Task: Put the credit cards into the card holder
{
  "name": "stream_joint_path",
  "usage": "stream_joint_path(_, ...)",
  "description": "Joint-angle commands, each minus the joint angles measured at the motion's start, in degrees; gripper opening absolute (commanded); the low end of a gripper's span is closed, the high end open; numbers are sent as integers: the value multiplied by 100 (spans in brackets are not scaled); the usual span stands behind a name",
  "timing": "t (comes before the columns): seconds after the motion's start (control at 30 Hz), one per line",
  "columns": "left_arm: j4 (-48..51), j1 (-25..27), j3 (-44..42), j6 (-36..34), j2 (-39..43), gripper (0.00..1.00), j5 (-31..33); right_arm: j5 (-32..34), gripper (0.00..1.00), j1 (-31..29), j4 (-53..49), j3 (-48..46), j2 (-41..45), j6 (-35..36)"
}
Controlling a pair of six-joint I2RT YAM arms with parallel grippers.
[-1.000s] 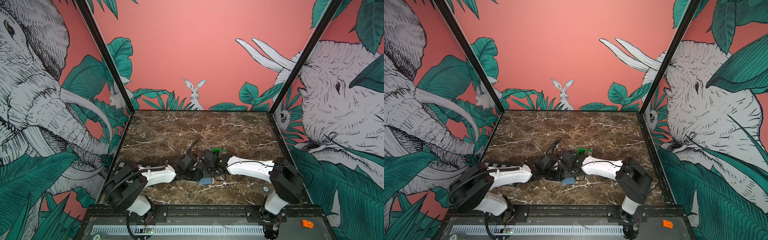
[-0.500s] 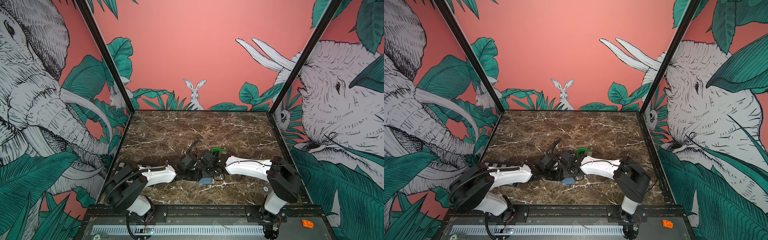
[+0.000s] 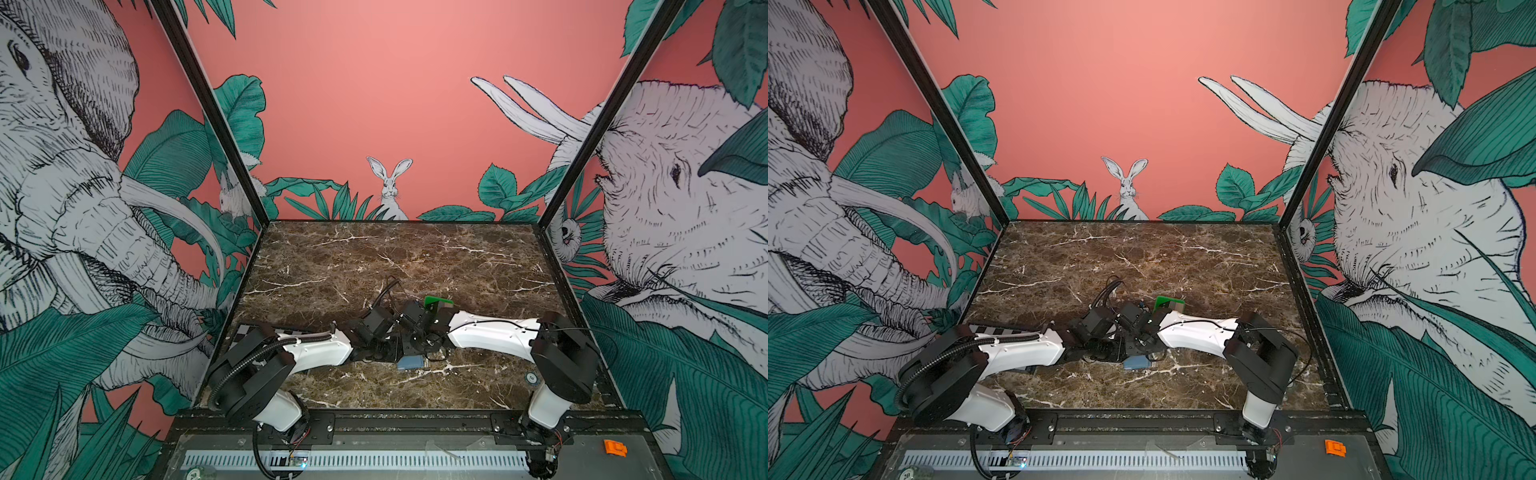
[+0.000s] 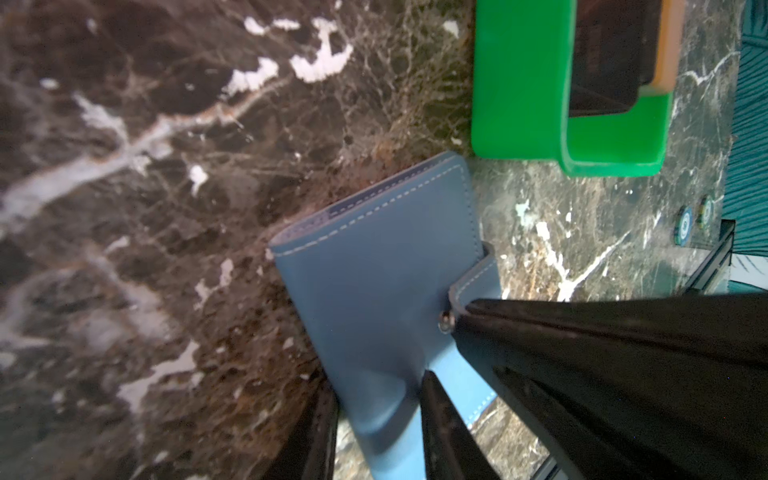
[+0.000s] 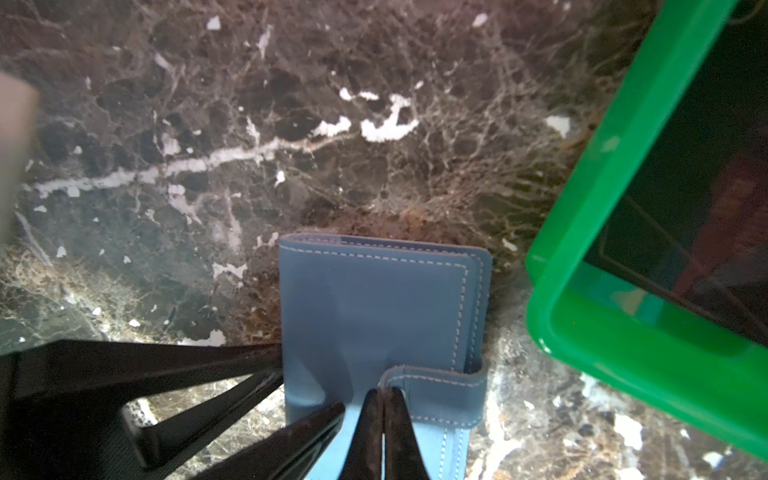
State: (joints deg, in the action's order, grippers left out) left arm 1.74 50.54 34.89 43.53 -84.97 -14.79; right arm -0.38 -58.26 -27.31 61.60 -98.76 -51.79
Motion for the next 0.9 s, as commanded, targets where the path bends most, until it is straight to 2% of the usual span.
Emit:
stream_joint_path(0.0,406,69,-58,5,25,35,90,3,0,-96,-117,89,-150,81)
stream_joint_path(0.2,516,61,-76,-10,165,34,180,17,0,-116,-161,70,-187,63)
stream_joint_path(0.53,867,-111,-287,-72,877,35,455,57,0,-124,-211,62,-229,64)
stream_joint_path(0.87,705,-236,-437,-21,916,32,221,73,0,-124,-230,89,-258,63)
